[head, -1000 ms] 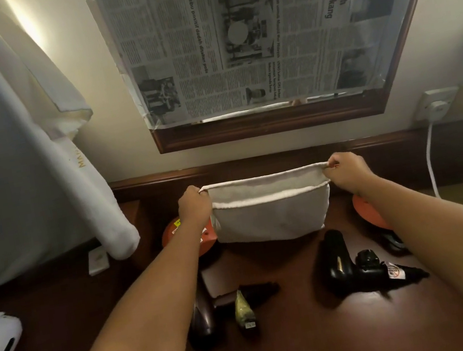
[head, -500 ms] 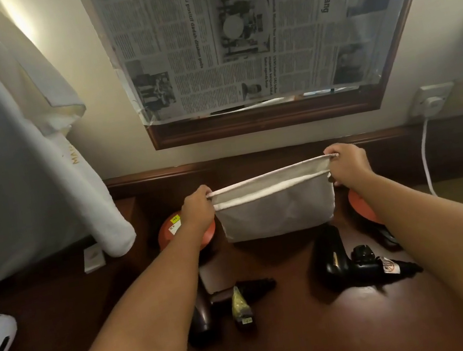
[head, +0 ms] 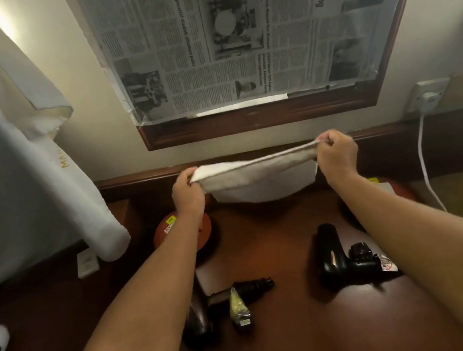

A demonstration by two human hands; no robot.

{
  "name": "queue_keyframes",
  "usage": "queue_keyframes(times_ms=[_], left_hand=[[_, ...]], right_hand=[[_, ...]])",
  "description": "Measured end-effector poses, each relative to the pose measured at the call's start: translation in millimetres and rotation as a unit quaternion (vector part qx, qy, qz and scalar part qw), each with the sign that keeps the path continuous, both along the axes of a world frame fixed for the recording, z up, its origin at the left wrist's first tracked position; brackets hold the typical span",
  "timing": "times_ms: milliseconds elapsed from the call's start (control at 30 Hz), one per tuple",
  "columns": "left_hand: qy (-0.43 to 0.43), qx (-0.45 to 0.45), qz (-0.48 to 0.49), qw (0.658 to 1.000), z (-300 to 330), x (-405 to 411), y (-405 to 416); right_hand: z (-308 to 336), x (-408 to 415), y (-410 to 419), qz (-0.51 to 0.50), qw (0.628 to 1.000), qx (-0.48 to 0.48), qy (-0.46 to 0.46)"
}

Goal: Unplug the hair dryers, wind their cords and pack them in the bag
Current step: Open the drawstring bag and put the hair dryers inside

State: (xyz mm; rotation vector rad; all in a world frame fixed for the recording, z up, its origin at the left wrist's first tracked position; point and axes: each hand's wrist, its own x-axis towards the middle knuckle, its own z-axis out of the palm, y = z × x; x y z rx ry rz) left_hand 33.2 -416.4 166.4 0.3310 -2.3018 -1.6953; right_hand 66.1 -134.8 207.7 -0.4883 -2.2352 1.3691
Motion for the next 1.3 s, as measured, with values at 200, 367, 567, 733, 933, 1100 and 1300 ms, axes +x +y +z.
queue_keyframes(times_ms=[200,367,567,733,933,1100,1300], left_hand=[[-0.117,-0.1,-0.088,0.984,-110,57,-18],[-0.207,-0.153,-0.104,0.961,-163,79,-28],[-0.243,-0.165,-0.159,0.943,-193,88,-28],[-0.26,-0.194,-0.191,0.926,-198,89,-25],[-0.275,-0.231,-0.206,0.91,-195,90,-26],[-0.237,-0.387,-0.224,0.863,-171,107,10],[-0.173,-0.431,-0.314,0.828,-171,116,75]], right_hand=[[-126,50,3,0.028,0.974,0.079,-0.211],[-195,77,-4,0.145,0.906,0.168,-0.361],[-215,91,-9,0.187,0.869,0.269,-0.37],[-218,92,-16,0.194,0.868,0.261,-0.375],[-216,98,-18,0.175,0.896,0.224,-0.341],[-209,113,-13,0.094,0.949,0.123,-0.275],[-202,131,32,0.028,0.95,0.105,-0.293]])
